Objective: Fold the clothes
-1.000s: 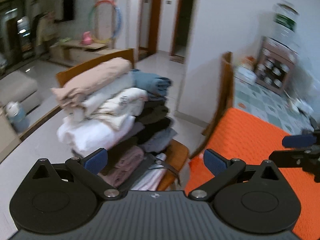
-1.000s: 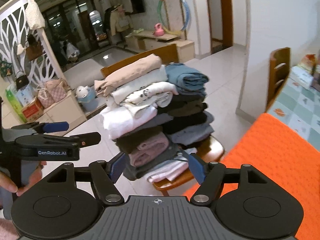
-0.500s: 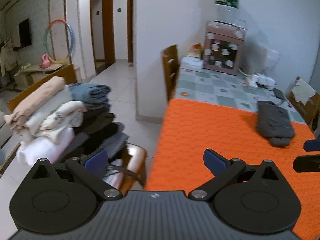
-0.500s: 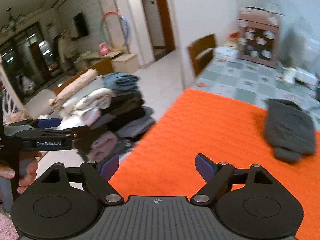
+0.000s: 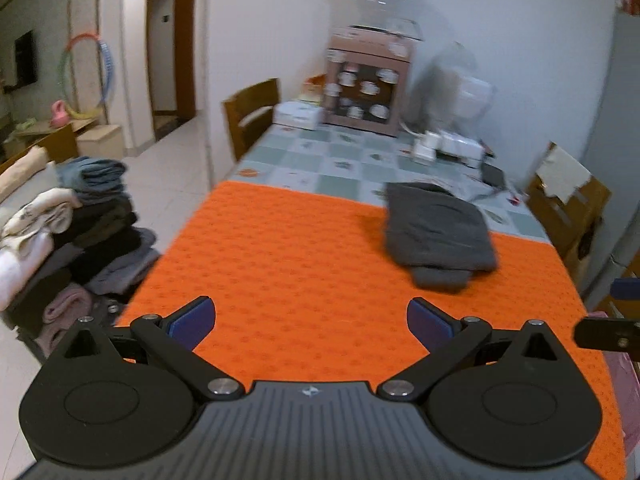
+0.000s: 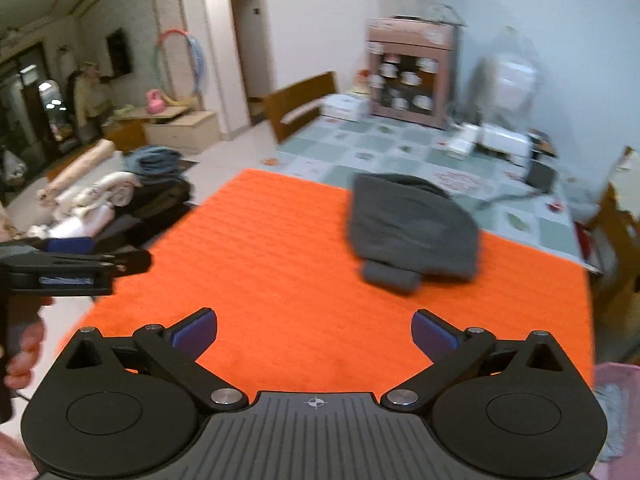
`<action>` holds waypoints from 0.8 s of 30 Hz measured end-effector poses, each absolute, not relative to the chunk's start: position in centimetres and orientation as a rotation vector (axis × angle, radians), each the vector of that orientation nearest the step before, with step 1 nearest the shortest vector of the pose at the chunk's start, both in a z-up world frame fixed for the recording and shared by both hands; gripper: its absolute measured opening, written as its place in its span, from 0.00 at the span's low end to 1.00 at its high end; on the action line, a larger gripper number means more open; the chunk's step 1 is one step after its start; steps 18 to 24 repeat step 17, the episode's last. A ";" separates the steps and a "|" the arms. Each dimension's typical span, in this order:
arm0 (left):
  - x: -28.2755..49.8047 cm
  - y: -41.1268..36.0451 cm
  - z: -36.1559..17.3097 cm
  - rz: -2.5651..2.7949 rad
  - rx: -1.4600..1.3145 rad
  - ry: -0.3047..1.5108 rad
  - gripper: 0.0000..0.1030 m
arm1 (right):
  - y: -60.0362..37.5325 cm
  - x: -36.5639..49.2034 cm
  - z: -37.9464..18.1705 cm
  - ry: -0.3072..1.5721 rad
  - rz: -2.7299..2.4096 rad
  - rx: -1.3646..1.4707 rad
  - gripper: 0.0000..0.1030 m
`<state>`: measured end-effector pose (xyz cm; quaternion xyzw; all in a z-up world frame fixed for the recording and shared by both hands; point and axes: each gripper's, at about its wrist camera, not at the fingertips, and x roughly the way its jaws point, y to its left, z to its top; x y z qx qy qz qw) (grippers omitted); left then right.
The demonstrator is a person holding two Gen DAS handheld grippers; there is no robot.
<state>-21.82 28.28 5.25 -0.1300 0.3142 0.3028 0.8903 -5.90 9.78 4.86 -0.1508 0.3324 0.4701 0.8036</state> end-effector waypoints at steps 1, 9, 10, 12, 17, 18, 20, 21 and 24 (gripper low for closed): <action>-20.9 27.4 5.2 0.617 -0.270 0.662 1.00 | 9.0 -5.3 4.5 0.710 0.983 -0.329 1.00; -16.5 21.9 4.3 0.521 -0.239 0.670 1.00 | 4.6 -1.9 1.3 0.721 0.832 -0.305 1.00; -16.0 21.5 4.0 0.512 -0.236 0.678 1.00 | 4.3 -1.7 1.1 0.718 0.816 -0.303 1.00; -15.5 21.1 3.8 0.492 -0.245 0.689 1.00 | 3.9 -1.3 0.7 0.723 0.776 -0.313 1.00; -15.4 20.8 3.5 0.468 -0.269 0.681 1.00 | 3.4 -0.9 0.0 0.737 0.759 -0.312 1.00; -15.4 20.8 3.5 0.468 -0.269 0.681 1.00 | 3.4 -0.9 0.0 0.737 0.759 -0.312 1.00; -15.4 20.8 3.5 0.468 -0.269 0.681 1.00 | 3.4 -0.9 0.0 0.737 0.759 -0.312 1.00; -15.4 20.8 3.5 0.468 -0.269 0.681 1.00 | 3.4 -0.9 0.0 0.737 0.759 -0.312 1.00; -15.4 20.8 3.5 0.468 -0.269 0.681 1.00 | 3.4 -0.9 0.0 0.737 0.759 -0.312 1.00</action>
